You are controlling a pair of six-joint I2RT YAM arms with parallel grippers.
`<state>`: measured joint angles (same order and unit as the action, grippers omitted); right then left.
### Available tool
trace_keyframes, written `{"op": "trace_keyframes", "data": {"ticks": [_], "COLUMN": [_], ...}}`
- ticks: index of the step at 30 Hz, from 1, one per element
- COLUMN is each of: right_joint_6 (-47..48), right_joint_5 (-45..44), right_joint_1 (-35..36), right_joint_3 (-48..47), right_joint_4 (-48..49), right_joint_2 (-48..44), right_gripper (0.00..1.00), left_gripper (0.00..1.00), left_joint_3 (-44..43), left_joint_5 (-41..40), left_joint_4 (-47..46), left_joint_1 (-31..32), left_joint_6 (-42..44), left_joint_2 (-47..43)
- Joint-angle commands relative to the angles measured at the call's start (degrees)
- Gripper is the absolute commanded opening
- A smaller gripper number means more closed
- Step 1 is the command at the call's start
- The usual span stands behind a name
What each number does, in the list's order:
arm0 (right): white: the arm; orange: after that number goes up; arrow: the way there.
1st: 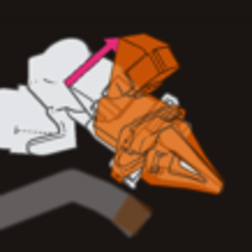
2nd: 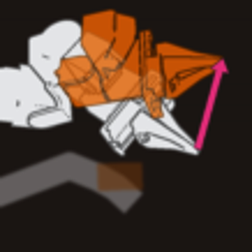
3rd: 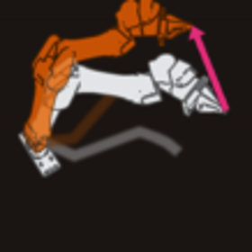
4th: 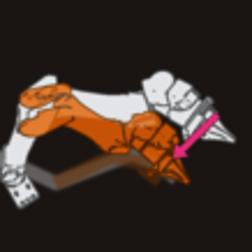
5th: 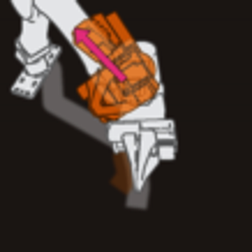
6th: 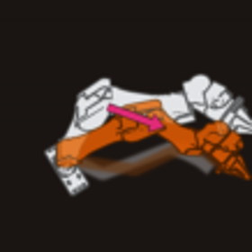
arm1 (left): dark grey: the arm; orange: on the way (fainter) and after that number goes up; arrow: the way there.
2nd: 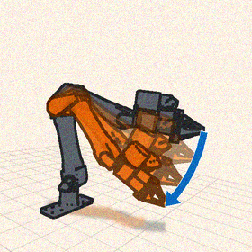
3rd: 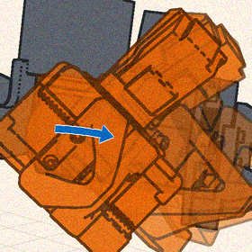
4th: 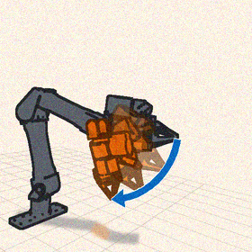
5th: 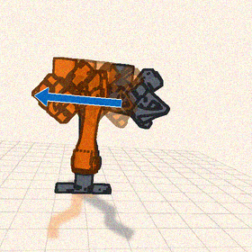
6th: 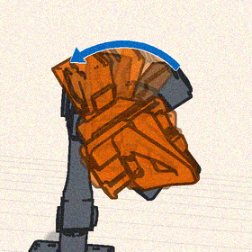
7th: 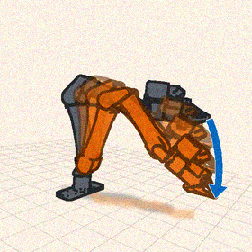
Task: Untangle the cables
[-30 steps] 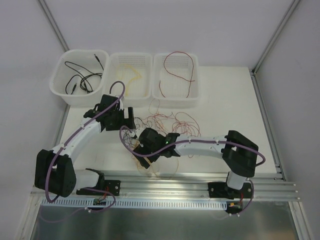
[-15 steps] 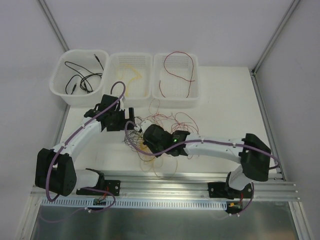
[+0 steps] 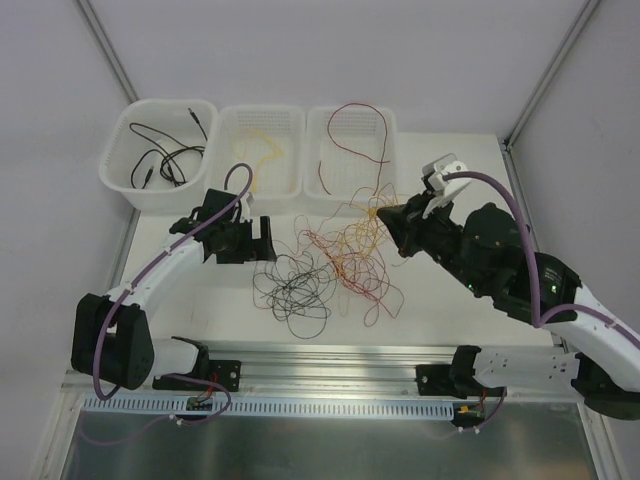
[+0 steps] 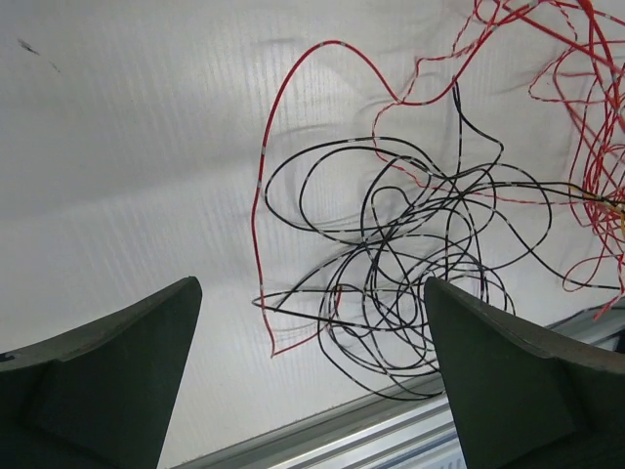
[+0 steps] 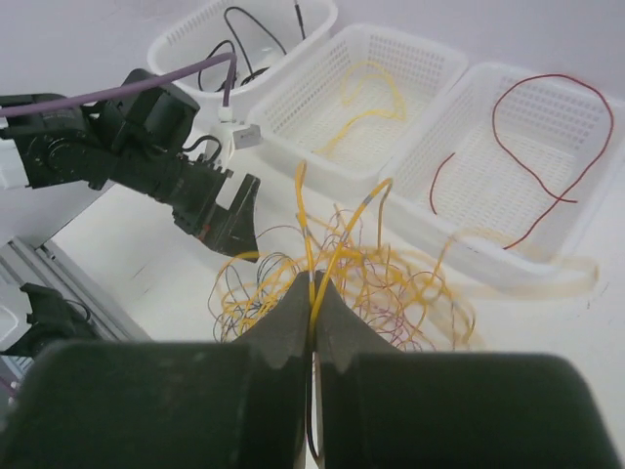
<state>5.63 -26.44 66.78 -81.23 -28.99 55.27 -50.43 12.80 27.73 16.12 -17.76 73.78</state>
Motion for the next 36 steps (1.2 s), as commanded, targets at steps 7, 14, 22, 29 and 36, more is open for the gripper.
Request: {"op": "trace_keyframes", "data": {"ticks": [7,14,22,29,36], "right_joint_6": [3.9,11.8,14.2,8.6,-7.9], "right_joint_5": [-1.9,3.0,2.6,-1.2,0.3], "right_joint_1": [-3.1,-5.0,-5.2,-5.3,-13.3], "right_joint_3": [-8.5,-36.9,-24.6,-15.3,3.0], "right_joint_4": [-1.0,-7.4,12.8,2.5,-6.1], "right_joint_2": [4.5,14.4,6.2,7.4,7.4], "right_gripper": [0.01,0.01,0.01,0.01,0.04], "left_gripper": [0.99,0.99,0.99,0.99,0.99], "left_joint_3": [-1.4,-1.4,-1.2,1.2,5.5], "left_joint_5": [5.0,5.9,5.7,12.8,17.4], "left_joint_4": [-1.4,-1.5,-2.3,-8.0,-16.6], "left_joint_1": [0.1,0.1,0.1,0.3,2.2], "left_joint_6": [0.3,0.4,0.7,2.4,5.0], "left_joint_2": [0.8,1.2,-0.1,-6.1,-14.7]}}
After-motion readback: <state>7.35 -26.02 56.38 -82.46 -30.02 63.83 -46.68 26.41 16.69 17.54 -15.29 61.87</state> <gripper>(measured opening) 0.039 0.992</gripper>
